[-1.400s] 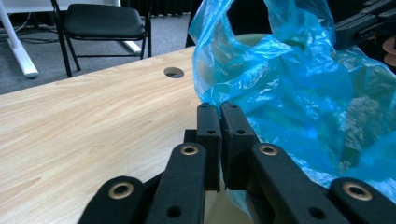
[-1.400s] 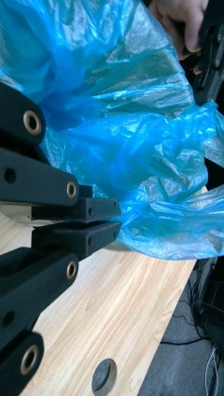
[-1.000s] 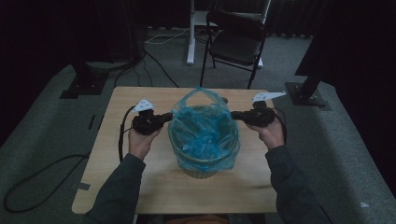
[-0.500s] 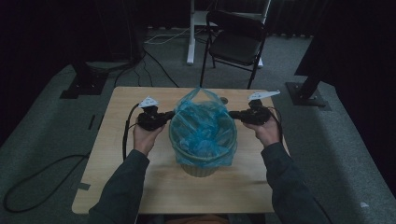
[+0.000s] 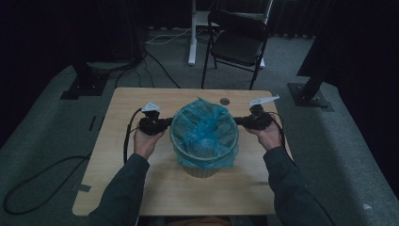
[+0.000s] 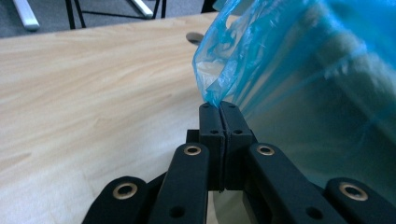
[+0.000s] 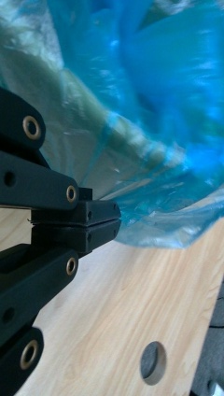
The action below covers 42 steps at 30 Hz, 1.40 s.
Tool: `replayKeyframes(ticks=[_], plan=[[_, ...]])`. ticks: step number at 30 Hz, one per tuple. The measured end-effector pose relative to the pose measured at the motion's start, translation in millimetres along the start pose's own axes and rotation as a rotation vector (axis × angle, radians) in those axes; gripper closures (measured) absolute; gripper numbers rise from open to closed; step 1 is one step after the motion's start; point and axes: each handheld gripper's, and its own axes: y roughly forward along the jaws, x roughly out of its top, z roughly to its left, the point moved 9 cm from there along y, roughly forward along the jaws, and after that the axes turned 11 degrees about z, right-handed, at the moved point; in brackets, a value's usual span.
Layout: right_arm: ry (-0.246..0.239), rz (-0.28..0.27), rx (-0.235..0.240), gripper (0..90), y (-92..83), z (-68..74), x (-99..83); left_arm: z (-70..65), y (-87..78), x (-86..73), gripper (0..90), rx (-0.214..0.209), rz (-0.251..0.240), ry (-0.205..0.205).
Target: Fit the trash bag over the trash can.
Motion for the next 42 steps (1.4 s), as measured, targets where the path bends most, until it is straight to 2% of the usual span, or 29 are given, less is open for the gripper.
replayKeyframes(ticks=[6,9,14,21,25,31,36,38,39,40,41,42], plan=[[-0.015,0.030,-0.015,89.5,-6.0,5.7,-18.9,-5.6,-9.1,-14.3,88.8,-0.006,0.020,0.016],[-0.023,0.040,-0.023,89.4,-10.3,8.3,-27.9,-10.7,-14.8,-25.0,88.8,0.003,0.044,0.042],[-0.037,0.054,-0.018,89.4,-11.7,13.0,-36.5,-17.0,-15.6,-31.6,88.6,0.006,0.068,0.069],[-0.103,0.056,0.032,89.1,-10.6,35.4,-39.1,-38.0,-15.4,-40.2,88.5,0.004,0.096,0.138],[-0.127,0.066,0.033,89.2,-11.6,41.3,-39.8,-40.9,-17.6,-43.8,88.8,-0.013,0.094,0.134],[-0.145,0.069,0.083,89.1,-13.4,46.6,-47.6,-44.5,-19.3,-51.1,87.7,-0.032,0.107,0.153],[-0.157,0.089,0.063,85.3,-10.0,46.0,-51.1,-39.9,-14.6,-54.2,81.7,-0.014,0.123,0.151],[-0.161,0.095,0.034,80.9,-9.5,43.3,-51.0,-33.6,-14.6,-53.5,75.7,0.009,0.118,0.132],[-0.160,0.094,0.021,80.0,-10.5,41.7,-51.1,-23.9,-18.6,-52.1,74.3,0.021,0.103,0.095],[-0.155,0.092,0.015,79.6,-11.9,40.5,-51.2,-23.9,-18.6,-52.1,73.6,0.021,0.103,0.095],[-0.153,0.087,0.009,78.1,-13.9,39.2,-51.4,-15.4,-26.1,-49.9,71.9,0.027,0.076,0.061],[-0.151,0.081,0.004,76.2,-16.2,37.8,-51.6,-15.4,-26.1,-49.9,70.1,0.027,0.076,0.061]])
